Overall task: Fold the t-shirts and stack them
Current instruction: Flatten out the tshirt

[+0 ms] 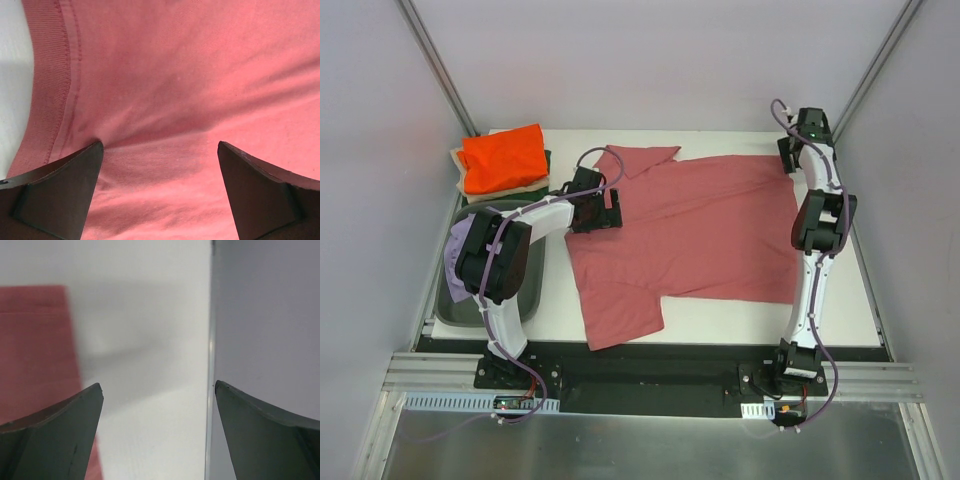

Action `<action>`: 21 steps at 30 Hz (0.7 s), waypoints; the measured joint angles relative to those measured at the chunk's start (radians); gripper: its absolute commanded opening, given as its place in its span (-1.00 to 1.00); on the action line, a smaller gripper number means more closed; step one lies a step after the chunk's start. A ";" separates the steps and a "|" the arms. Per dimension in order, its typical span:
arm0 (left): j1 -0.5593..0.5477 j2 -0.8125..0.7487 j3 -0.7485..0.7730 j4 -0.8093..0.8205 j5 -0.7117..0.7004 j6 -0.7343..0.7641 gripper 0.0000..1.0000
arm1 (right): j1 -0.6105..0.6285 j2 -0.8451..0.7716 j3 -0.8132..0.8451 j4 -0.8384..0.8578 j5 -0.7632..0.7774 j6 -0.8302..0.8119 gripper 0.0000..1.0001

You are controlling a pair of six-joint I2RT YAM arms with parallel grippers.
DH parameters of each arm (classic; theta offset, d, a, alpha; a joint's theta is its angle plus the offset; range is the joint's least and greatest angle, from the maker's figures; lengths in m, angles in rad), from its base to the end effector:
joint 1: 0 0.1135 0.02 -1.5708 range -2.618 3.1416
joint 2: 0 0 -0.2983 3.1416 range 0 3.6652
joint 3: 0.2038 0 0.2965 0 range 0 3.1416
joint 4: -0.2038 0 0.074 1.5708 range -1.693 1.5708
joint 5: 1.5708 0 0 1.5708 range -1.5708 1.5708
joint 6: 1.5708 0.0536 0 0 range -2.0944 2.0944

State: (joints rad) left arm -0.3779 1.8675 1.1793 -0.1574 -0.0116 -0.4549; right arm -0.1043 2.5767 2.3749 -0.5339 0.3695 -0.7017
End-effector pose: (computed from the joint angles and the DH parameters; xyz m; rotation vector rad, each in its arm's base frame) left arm 0.4224 -0.1670 0.1652 -0.0997 2.4475 -0.3629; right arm 0.6548 -0.0880 0.1906 -0.5127 2.3367 -0.8247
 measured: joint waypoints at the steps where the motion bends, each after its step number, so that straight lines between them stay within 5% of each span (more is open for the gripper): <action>1: 0.000 0.000 0.001 -0.002 -0.002 0.002 0.98 | -0.014 0.000 0.000 0.018 -0.002 0.009 0.93; 8: 0.000 -0.003 0.001 -0.017 -0.013 0.011 0.98 | -0.059 -0.045 -0.057 0.085 -0.037 0.053 0.92; 15: 0.000 -0.010 0.008 -0.041 0.009 0.027 0.98 | -0.026 -0.243 -0.199 -0.029 -0.295 0.237 0.92; 21: -0.002 -0.054 0.006 -0.101 0.008 0.028 0.98 | 0.005 -0.597 -0.592 -0.005 -0.429 0.504 0.92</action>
State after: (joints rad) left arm -0.3798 1.8133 1.1851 -0.2581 -0.0036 -0.4267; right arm -0.0998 1.9797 1.7828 -0.5388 -0.0593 -0.1978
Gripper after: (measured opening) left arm 0.990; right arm 0.960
